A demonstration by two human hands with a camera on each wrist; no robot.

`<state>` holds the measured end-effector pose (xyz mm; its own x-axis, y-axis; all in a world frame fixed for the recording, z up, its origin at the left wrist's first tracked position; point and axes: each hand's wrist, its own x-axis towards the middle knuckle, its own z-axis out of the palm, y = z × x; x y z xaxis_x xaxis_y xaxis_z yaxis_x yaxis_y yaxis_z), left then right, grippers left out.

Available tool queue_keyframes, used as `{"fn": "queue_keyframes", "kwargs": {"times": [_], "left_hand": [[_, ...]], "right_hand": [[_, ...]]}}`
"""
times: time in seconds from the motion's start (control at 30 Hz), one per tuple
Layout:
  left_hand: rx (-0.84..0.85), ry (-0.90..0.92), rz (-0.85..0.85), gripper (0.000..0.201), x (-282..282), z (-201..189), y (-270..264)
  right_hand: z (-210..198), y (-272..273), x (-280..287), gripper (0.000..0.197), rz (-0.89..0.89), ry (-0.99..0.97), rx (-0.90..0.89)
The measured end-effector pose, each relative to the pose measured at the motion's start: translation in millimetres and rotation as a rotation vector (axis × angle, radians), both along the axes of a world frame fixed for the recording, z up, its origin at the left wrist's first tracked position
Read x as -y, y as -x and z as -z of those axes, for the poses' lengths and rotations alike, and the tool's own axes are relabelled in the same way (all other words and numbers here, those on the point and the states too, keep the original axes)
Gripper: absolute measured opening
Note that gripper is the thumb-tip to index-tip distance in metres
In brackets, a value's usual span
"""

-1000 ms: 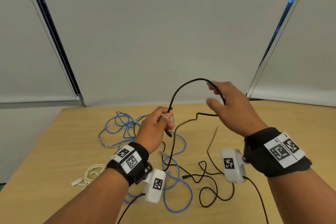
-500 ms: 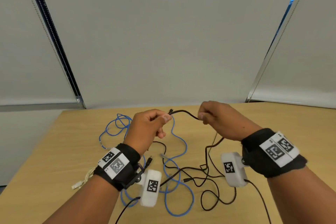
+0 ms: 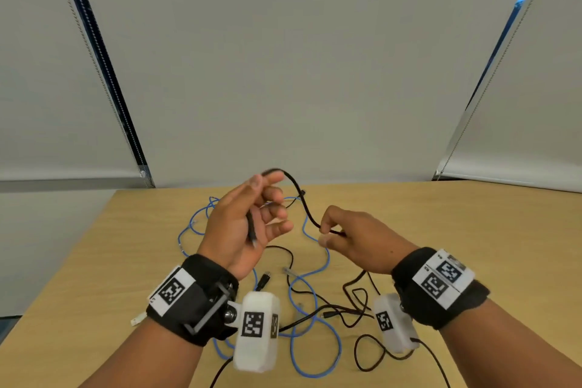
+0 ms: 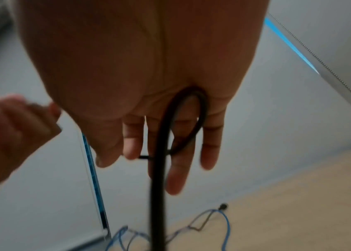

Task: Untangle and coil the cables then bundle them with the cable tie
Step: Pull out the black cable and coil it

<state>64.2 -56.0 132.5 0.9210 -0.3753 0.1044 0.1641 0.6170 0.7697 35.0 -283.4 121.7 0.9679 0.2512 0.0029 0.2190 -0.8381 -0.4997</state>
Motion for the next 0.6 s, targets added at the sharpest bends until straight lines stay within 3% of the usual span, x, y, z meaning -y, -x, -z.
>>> {"fn": "queue_keyframes", "kwargs": {"times": [0.1,0.27,0.33,0.43,0.53,0.6], "left_hand": [[-0.070,0.170,-0.065,0.045,0.2,-6.5,-5.9],[-0.125,0.323,-0.429,0.045,-16.5,-14.2,-30.3],[-0.052,0.138,-0.611,0.040,-24.7,-14.3,-41.0],[0.185,-0.403,-0.743,0.027,-26.0,-6.7,-44.1],[0.525,-1.017,-0.479,0.039,-16.7,16.0,-34.4],[0.569,-1.099,-0.220,0.037,-5.1,27.7,-20.3]], "right_hand": [[17.3,4.0,-7.6,0.014,0.037,-0.055,0.037],[28.2,13.4,-18.0,0.034,0.019,-0.158,-0.021],[29.1,21.2,-19.8,0.021,-0.010,-0.305,-0.068],[15.3,34.5,-23.7,0.012,-0.112,-0.448,-0.121],[-11.2,34.5,-24.9,0.030,-0.141,-0.402,0.002],[-30.4,27.6,-20.8,0.030,-0.114,-0.368,0.137]]}}
